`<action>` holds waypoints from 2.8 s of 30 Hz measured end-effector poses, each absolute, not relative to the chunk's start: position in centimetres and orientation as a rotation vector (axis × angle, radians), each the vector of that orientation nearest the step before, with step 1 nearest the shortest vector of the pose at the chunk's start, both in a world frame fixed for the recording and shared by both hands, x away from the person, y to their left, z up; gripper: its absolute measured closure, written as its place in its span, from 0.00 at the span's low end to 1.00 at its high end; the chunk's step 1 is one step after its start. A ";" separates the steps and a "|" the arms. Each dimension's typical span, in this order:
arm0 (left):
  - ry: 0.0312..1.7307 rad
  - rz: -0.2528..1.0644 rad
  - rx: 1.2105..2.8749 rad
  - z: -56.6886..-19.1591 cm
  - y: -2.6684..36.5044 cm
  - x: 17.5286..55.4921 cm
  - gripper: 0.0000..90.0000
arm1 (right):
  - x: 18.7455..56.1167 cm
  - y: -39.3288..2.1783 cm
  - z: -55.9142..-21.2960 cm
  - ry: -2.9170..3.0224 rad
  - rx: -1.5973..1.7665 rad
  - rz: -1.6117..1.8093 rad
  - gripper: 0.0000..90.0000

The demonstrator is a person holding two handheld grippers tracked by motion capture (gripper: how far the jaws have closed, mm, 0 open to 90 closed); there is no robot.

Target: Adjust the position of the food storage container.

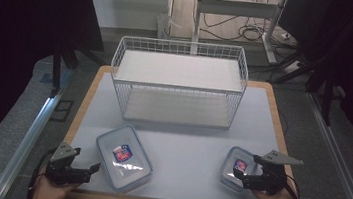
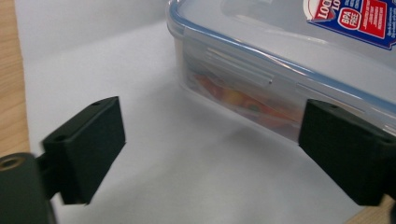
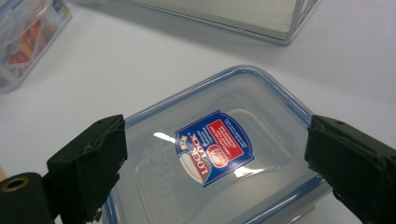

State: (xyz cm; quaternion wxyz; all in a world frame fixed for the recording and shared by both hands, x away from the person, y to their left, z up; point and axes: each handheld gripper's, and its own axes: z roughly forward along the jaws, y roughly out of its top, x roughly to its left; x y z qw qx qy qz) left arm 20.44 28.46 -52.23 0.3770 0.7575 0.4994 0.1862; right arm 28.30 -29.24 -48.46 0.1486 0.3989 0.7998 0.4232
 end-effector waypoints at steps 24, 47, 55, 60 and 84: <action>1.018 0.161 2.075 -52.1 24.8 20.6 1.00 | 27.7 -28.4 -47.8 2.291 1.088 1.216 0.12; 1.109 0.350 2.145 -51.7 23.9 23.7 1.00 | 27.0 -27.4 -47.0 2.321 1.064 1.255 0.32; 1.202 0.398 2.040 -52.0 25.9 27.3 1.00 | 26.8 -25.7 -46.5 2.392 1.007 1.267 0.58; 1.179 0.425 2.100 -52.2 24.6 28.6 1.00 | 26.4 -24.5 -46.5 2.428 0.948 1.231 0.79; 1.009 0.243 2.189 -52.2 19.3 26.2 1.00 | 25.9 -19.5 -49.1 2.628 0.927 1.126 0.94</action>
